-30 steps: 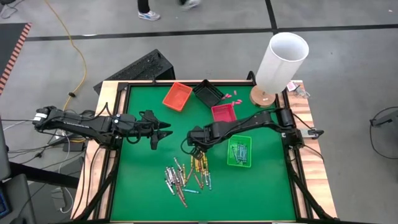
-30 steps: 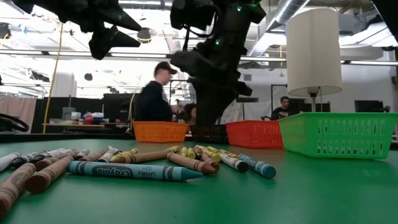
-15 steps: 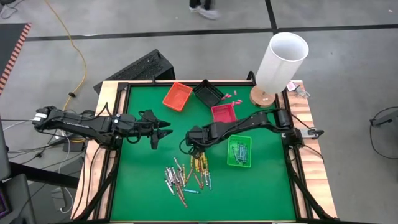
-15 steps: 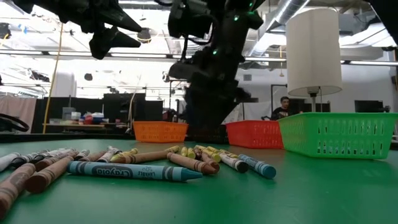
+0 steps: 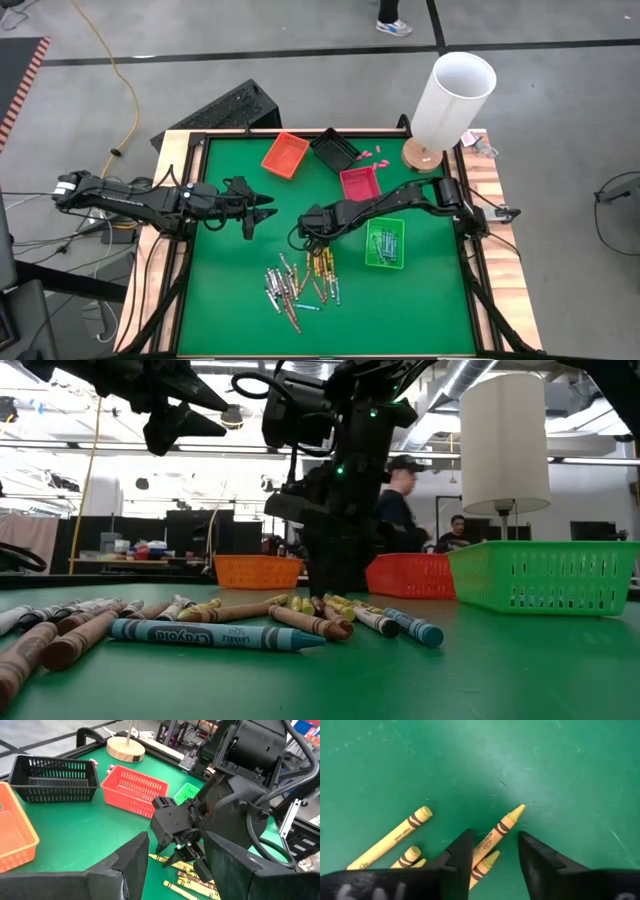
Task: Sort crayons
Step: Put the yellow crayon into the red bin
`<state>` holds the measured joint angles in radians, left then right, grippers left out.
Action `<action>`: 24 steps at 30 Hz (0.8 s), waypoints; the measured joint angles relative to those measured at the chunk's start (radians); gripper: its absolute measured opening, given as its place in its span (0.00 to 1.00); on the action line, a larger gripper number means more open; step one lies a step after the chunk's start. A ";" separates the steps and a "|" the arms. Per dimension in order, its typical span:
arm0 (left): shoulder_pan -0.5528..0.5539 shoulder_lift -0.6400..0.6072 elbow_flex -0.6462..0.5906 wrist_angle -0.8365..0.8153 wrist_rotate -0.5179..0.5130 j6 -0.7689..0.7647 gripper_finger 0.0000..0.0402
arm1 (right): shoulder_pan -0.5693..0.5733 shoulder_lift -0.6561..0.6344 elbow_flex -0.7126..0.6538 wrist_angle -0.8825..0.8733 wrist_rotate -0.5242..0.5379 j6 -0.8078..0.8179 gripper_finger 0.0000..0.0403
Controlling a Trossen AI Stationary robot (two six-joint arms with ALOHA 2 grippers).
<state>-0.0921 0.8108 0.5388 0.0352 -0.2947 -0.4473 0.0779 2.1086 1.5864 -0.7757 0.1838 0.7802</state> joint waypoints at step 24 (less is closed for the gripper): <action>0.000 0.000 0.000 0.004 0.000 -0.098 0.45 | -0.025 -0.051 0.100 -0.036 0.063 -0.174 0.00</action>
<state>-0.0921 0.8104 0.5388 0.0389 -0.2943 -0.5453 0.0529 2.0579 1.6869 -0.8115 0.2469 0.6061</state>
